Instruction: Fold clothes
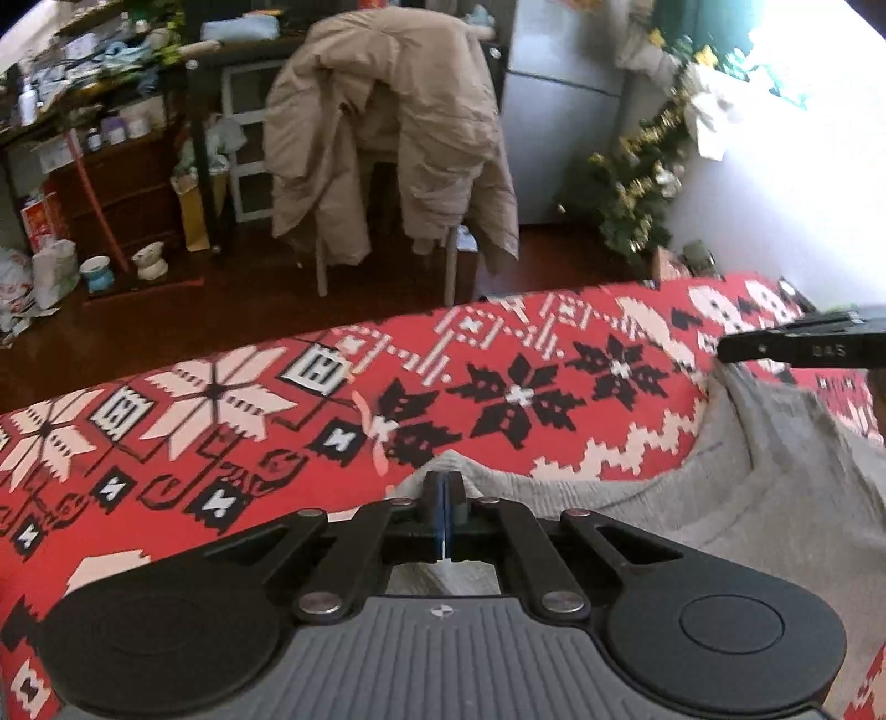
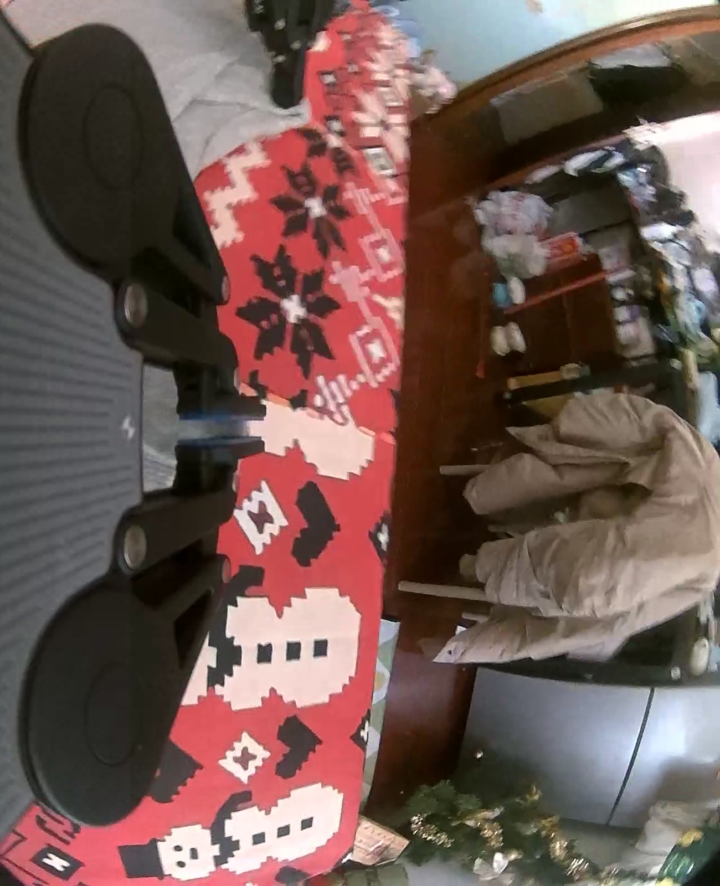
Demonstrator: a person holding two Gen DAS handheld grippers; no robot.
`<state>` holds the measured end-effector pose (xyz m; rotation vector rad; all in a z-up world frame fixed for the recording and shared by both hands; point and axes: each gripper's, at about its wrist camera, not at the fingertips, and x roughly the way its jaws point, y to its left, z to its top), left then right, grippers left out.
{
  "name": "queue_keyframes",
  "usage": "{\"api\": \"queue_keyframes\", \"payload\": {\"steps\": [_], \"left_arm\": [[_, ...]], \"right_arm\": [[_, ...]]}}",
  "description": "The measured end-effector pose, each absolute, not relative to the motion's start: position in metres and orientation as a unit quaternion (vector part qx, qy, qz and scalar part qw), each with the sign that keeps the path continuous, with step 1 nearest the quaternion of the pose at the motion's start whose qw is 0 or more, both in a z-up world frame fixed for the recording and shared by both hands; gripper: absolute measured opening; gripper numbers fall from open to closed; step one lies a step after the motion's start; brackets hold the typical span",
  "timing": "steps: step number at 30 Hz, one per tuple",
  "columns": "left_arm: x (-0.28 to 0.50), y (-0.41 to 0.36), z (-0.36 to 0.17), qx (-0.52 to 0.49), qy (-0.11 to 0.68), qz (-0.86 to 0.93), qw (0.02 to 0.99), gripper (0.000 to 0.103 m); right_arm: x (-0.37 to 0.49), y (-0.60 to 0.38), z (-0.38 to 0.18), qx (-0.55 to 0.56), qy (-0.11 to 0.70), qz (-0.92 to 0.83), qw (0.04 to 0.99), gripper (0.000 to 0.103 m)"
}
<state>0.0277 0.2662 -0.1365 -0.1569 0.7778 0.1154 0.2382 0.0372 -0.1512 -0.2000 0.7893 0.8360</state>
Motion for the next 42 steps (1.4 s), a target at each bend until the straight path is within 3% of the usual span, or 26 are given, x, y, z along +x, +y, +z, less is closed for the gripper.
{"api": "queue_keyframes", "payload": {"steps": [1, 5, 7, 12, 16, 19, 26, 32, 39, 42], "left_arm": [[0.024, 0.267, -0.132, -0.082, 0.372, 0.057, 0.923, 0.006], [0.001, 0.261, -0.11, -0.087, 0.34, 0.052, 0.935, 0.034], [-0.017, 0.252, -0.098, -0.076, 0.325, 0.048, 0.942, 0.037], [-0.064, 0.228, -0.08, -0.064, 0.298, 0.045, 0.951, 0.06], [-0.099, 0.205, -0.08, -0.075, 0.302, 0.056, 0.949, 0.065], [-0.122, 0.185, -0.086, -0.071, 0.312, 0.077, 0.944, 0.067], [-0.171, 0.149, -0.105, -0.066, 0.313, 0.117, 0.94, 0.085], [-0.196, 0.131, -0.117, -0.059, 0.297, 0.149, 0.941, 0.091], [-0.199, 0.124, -0.121, -0.073, 0.281, 0.137, 0.947, 0.088], [-0.197, 0.119, -0.125, -0.083, 0.262, 0.145, 0.951, 0.069]], "right_arm": [[0.234, 0.033, -0.145, -0.091, 0.367, 0.396, 0.837, 0.009], [0.218, 0.014, -0.119, -0.076, 0.343, 0.4, 0.847, 0.021], [0.201, 0.004, -0.105, -0.076, 0.331, 0.407, 0.848, 0.033], [0.149, -0.022, -0.076, -0.076, 0.305, 0.423, 0.85, 0.06], [0.101, -0.042, -0.072, -0.063, 0.295, 0.427, 0.853, 0.091], [0.065, -0.053, -0.075, -0.059, 0.292, 0.426, 0.854, 0.102], [-0.001, -0.072, -0.1, -0.063, 0.312, 0.399, 0.86, 0.102], [-0.055, -0.084, -0.117, -0.131, 0.276, 0.358, 0.882, 0.102], [-0.083, -0.092, -0.128, -0.179, 0.277, 0.353, 0.875, 0.102], [-0.073, -0.094, -0.137, -0.146, 0.303, 0.331, 0.881, 0.099]]}}
